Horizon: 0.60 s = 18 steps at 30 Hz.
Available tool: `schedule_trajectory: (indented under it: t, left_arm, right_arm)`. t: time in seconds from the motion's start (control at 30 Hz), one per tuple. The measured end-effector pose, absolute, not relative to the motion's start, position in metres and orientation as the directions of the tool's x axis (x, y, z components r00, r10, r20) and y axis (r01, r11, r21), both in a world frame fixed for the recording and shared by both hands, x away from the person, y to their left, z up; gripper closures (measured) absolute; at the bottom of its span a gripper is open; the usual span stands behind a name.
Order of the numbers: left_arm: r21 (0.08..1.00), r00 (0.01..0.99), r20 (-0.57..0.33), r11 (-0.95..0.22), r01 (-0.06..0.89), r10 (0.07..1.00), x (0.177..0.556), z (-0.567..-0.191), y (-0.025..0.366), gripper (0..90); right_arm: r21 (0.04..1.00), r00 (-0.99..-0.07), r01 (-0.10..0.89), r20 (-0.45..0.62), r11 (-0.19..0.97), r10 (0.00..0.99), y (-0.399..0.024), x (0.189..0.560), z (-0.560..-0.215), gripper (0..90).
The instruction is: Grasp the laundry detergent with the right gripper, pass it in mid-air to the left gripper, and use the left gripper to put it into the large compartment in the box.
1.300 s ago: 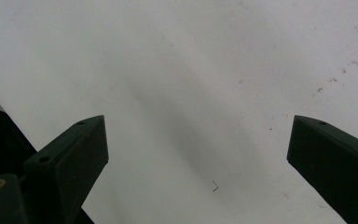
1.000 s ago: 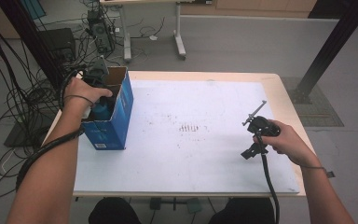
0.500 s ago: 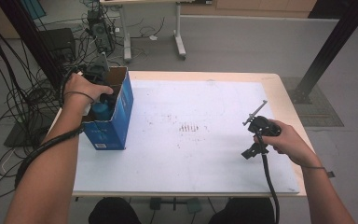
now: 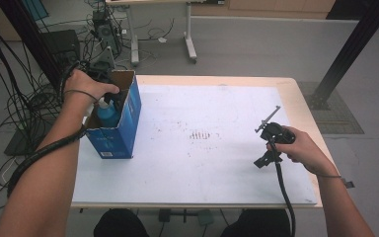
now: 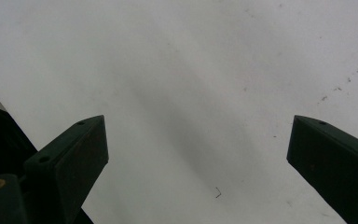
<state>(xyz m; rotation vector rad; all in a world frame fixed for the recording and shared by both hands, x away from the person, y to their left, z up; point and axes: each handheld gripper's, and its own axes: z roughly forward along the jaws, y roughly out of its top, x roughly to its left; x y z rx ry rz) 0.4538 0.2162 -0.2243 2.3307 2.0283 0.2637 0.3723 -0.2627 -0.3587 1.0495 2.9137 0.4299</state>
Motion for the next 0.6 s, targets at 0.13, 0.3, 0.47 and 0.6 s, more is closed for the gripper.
schedule_trajectory:
  t: [0.13,0.3,0.47,0.6]
  left_arm:
    - [0.156,0.132,0.101,-0.147,0.977,0.986,0.452,-0.214,0.214,27.8]
    - [0.17,0.147,0.101,-0.163,0.972,0.984,0.448,-0.202,0.207,24.4]
    - [0.172,0.165,0.1,-0.18,0.968,0.981,0.444,-0.193,0.199,20.7]
    - [0.187,0.169,0.089,-0.183,0.965,0.982,0.442,-0.186,0.194,17.5]
  right_arm:
    - [0.263,-0.774,0.623,0.077,0.736,0.628,-0.263,0.372,-0.358,5.1]
    - [0.264,-0.774,0.624,0.078,0.735,0.629,-0.264,0.372,-0.357,5.0]
    - [0.259,-0.774,0.625,0.08,0.736,0.628,-0.265,0.372,-0.357,5.0]
    - [0.257,-0.775,0.623,0.077,0.739,0.627,-0.265,0.373,-0.357,5.0]
